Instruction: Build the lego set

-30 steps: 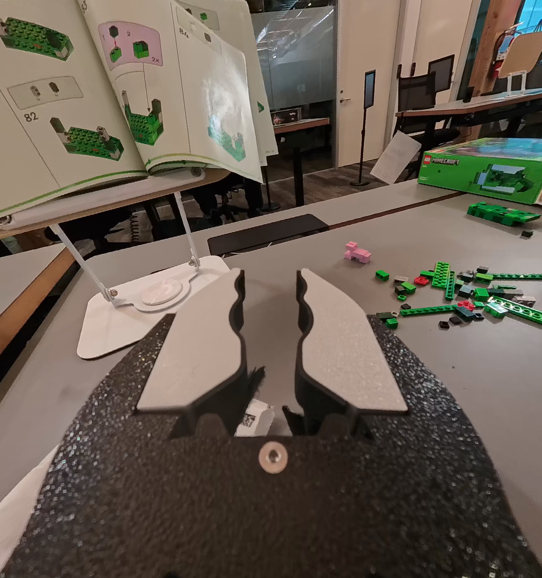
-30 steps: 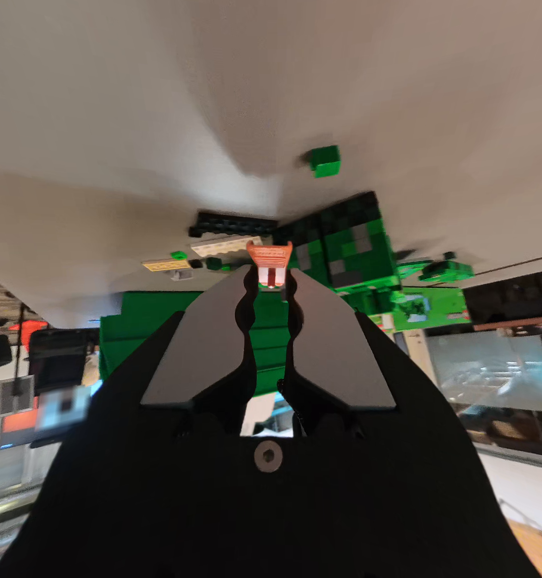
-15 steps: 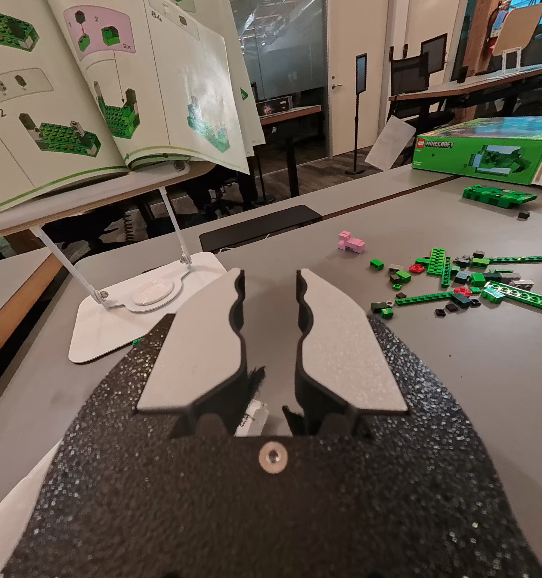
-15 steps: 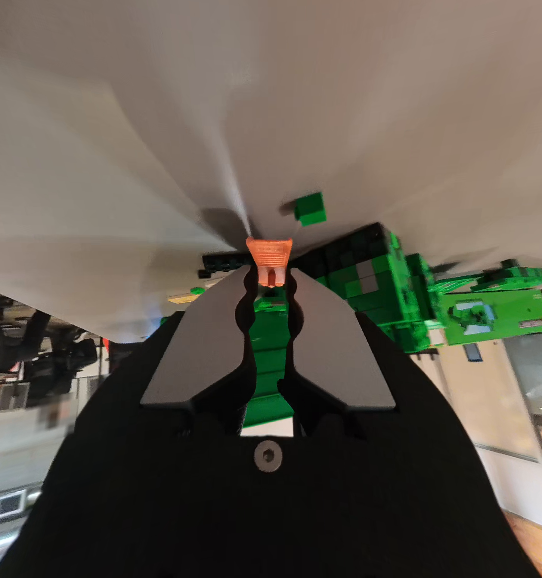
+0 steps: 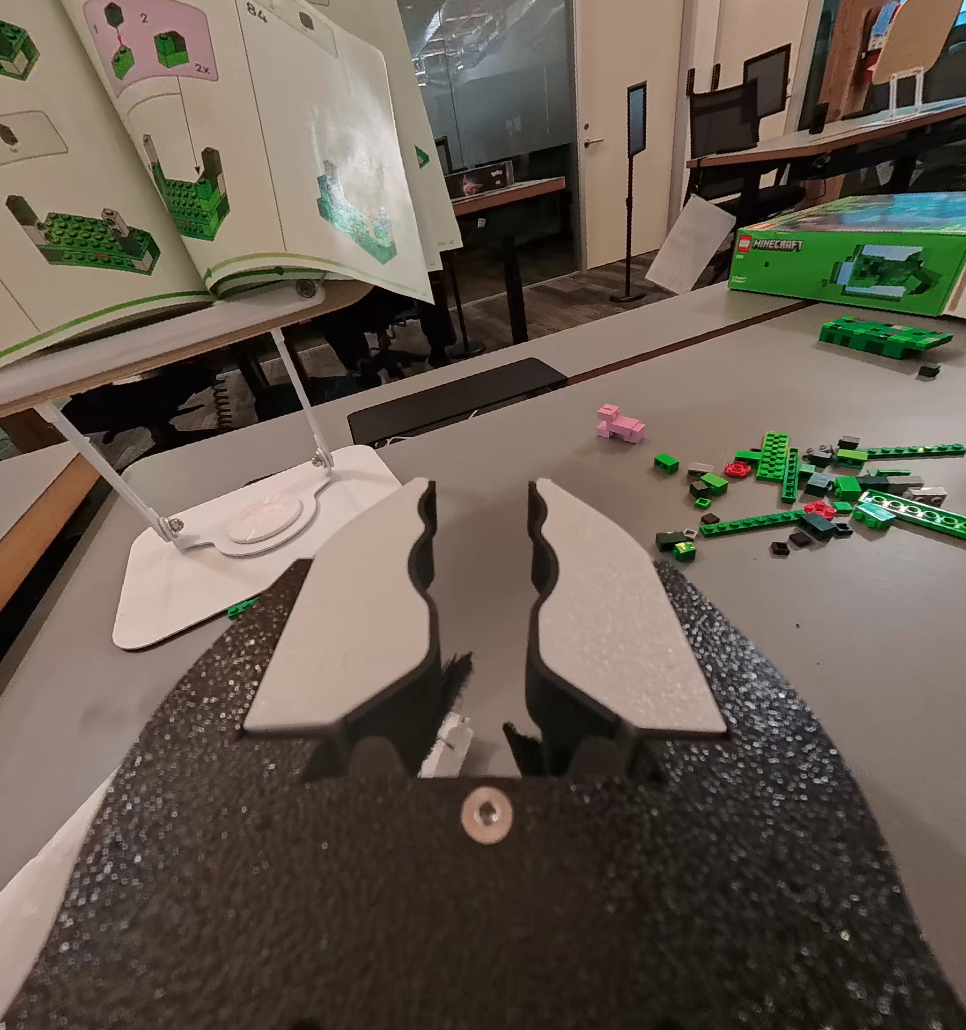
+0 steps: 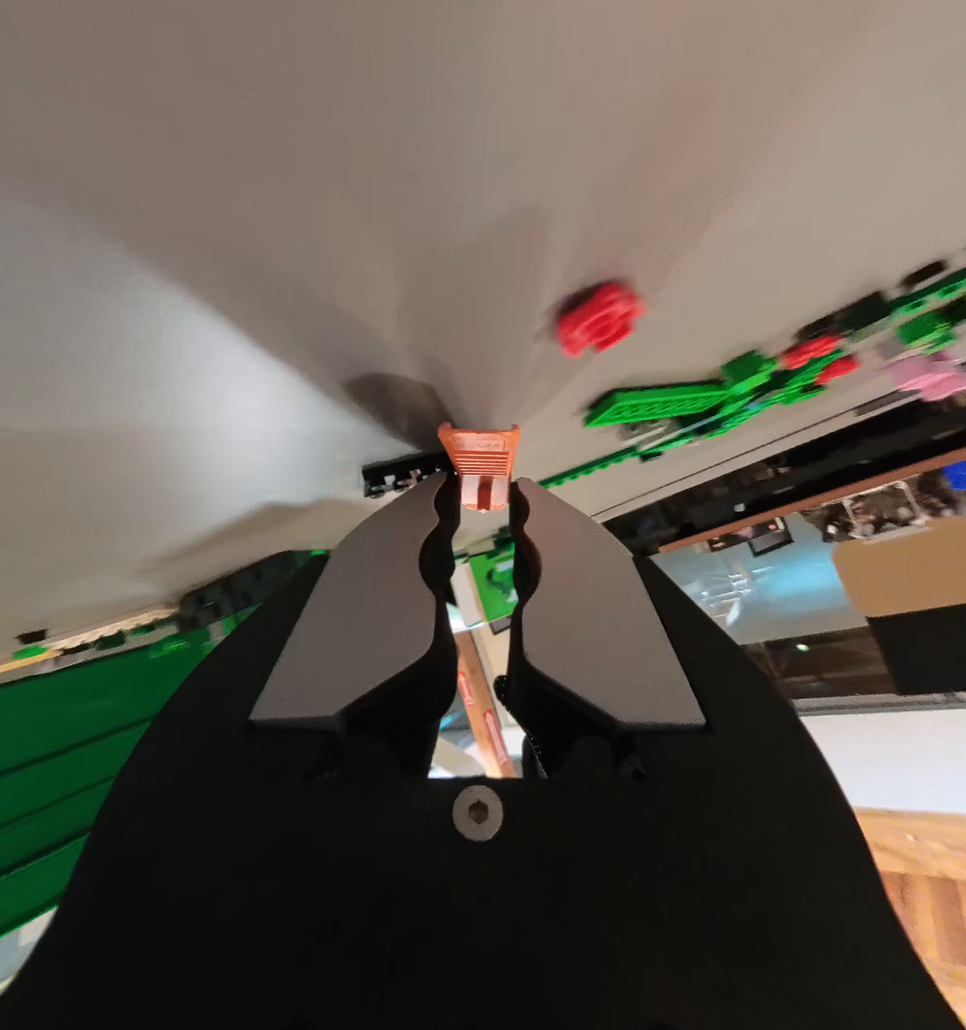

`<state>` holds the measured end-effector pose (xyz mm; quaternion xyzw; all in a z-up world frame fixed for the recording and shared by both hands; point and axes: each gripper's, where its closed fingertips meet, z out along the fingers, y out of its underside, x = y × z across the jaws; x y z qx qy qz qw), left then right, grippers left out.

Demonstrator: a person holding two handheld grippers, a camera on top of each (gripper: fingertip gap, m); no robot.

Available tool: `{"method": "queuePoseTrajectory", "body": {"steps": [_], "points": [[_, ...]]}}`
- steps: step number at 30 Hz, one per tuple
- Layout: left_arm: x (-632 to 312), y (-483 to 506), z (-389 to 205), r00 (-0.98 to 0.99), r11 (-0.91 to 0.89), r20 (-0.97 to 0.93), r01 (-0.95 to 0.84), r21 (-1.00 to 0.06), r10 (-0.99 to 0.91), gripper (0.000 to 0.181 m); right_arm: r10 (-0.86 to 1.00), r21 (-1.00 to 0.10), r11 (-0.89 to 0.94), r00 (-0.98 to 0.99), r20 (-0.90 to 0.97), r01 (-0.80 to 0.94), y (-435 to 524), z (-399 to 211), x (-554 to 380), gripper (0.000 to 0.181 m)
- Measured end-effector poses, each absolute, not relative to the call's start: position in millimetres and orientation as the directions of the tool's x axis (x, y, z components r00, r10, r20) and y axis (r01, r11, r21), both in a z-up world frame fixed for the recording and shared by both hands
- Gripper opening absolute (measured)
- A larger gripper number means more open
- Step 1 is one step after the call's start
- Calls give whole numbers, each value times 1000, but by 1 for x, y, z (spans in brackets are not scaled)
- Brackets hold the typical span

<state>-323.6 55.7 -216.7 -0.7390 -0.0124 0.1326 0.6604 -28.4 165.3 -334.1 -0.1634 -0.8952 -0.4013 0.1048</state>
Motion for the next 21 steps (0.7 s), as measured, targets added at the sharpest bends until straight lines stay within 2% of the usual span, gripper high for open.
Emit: {"method": "queuePoseTrajectory", "body": {"steps": [5,10,15,19,21], "points": [[-323,56,-217,965,-126,-180,-158,-979,191,31,122,695,630,-929,350,345,160,-333,-67,16],[-323,57,-219,966,-133,-178,-154,-979,188,31,256,694,571,-898,358,439,205,-311,-56,16],[-321,57,-217,965,-127,-186,-164,-978,187,31,304,799,490,-927,218,348,274,-313,-16,16],[-321,57,-217,962,-127,-194,-172,-977,190,31,306,798,521,-939,156,302,290,-326,-3,16],[-321,57,-219,963,-126,-193,-171,-977,189,32,325,785,521,-928,180,335,291,-323,1,30]]}}
